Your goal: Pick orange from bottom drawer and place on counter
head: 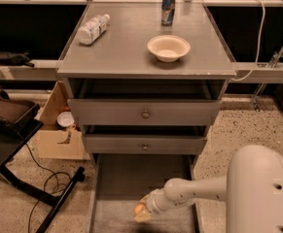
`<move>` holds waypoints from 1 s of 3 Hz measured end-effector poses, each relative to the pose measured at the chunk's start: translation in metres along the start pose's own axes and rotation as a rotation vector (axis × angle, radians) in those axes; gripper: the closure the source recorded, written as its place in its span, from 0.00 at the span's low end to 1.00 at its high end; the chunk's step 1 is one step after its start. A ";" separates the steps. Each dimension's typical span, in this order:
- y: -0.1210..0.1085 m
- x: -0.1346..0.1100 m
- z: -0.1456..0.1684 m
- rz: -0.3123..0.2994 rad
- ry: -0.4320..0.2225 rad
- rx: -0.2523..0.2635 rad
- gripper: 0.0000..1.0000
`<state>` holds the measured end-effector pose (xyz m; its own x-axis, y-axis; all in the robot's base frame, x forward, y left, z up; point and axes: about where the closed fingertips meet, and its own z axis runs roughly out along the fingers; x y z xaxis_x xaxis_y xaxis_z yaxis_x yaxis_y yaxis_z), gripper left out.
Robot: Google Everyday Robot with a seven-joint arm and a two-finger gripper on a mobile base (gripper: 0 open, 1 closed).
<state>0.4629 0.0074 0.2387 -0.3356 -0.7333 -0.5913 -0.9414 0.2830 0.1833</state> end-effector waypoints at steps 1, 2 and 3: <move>0.058 -0.024 -0.041 0.036 0.106 -0.113 1.00; 0.092 -0.065 -0.093 0.066 0.194 -0.193 1.00; 0.051 -0.134 -0.164 0.037 0.217 -0.121 1.00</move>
Offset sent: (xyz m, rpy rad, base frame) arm 0.1298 0.0026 0.4524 -0.2598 -0.2017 0.0902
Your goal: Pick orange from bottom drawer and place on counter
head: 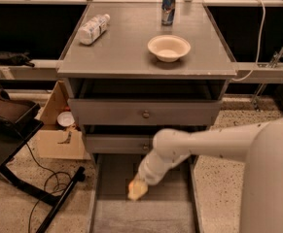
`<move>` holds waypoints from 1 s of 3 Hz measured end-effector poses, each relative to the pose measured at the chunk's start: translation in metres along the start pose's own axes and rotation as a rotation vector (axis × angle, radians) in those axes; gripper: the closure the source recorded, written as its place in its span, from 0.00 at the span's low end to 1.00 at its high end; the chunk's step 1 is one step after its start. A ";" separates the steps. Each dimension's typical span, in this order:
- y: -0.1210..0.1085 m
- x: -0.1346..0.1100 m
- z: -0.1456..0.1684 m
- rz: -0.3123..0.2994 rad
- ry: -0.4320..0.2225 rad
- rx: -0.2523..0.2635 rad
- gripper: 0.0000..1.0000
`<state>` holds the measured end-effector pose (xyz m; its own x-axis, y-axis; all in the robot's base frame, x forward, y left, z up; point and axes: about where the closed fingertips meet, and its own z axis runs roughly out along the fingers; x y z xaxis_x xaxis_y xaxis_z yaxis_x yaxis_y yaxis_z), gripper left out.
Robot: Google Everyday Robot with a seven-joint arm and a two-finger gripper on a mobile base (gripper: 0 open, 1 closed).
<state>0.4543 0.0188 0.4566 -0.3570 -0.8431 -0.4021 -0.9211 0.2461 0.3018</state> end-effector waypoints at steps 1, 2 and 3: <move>-0.057 -0.078 -0.119 -0.080 -0.051 0.196 1.00; -0.092 -0.136 -0.219 -0.166 -0.112 0.347 1.00; -0.092 -0.136 -0.219 -0.166 -0.112 0.347 1.00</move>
Offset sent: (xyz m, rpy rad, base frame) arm 0.2220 -0.0324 0.3131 -0.0037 -0.5737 -0.0095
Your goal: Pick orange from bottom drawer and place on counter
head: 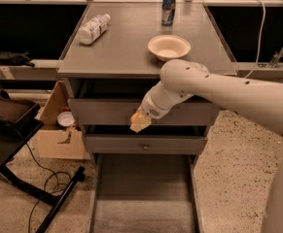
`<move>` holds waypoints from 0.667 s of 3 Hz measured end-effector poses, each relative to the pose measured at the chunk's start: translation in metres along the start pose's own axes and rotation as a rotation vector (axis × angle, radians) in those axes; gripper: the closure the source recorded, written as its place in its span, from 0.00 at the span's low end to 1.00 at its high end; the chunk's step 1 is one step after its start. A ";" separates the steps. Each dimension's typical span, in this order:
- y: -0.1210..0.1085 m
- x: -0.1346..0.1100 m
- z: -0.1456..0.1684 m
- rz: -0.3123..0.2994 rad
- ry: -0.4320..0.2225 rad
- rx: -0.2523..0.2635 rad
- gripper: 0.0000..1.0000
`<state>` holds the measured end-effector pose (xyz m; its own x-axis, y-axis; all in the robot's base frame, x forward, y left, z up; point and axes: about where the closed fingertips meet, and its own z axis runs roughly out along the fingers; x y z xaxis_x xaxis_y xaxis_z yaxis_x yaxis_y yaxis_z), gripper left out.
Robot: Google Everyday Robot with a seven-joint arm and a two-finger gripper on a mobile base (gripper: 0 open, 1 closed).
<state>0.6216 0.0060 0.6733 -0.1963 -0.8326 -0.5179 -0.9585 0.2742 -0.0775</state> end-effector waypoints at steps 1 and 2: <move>-0.015 -0.014 -0.035 -0.024 0.032 0.052 1.00; -0.049 -0.040 -0.106 -0.058 0.088 0.144 1.00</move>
Offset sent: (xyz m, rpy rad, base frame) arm 0.0655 -0.0640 0.2217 -0.2207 -0.2254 -0.0675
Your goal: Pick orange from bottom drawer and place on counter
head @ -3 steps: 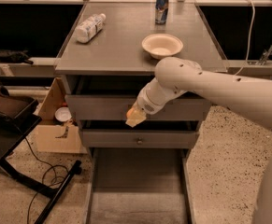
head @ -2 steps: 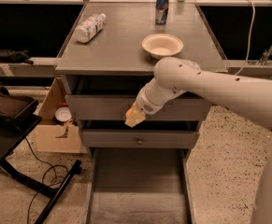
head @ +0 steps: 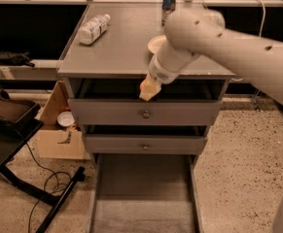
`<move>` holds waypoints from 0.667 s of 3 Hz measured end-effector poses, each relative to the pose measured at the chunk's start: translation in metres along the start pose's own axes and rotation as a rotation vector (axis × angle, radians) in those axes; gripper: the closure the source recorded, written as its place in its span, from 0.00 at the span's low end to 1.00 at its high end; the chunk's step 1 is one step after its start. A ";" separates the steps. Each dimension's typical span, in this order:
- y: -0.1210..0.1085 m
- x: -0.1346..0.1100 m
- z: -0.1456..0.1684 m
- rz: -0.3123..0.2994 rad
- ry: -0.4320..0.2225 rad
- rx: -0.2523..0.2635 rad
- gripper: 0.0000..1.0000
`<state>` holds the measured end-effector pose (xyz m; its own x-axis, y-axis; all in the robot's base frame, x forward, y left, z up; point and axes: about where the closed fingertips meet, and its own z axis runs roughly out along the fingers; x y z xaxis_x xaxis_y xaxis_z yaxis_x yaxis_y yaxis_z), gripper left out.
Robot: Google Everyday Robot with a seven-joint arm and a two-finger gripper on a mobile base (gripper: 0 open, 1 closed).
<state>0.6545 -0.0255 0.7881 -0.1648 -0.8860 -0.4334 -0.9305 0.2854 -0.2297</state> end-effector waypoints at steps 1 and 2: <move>-0.047 -0.015 -0.054 0.002 0.012 0.083 1.00; -0.101 -0.035 -0.091 0.017 -0.031 0.182 1.00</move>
Offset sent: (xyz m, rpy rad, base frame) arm 0.1218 -0.0481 0.1928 0.0485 -0.3012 -0.1516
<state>0.7240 -0.0564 0.9058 -0.1670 -0.8698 -0.4642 -0.8525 0.3640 -0.3752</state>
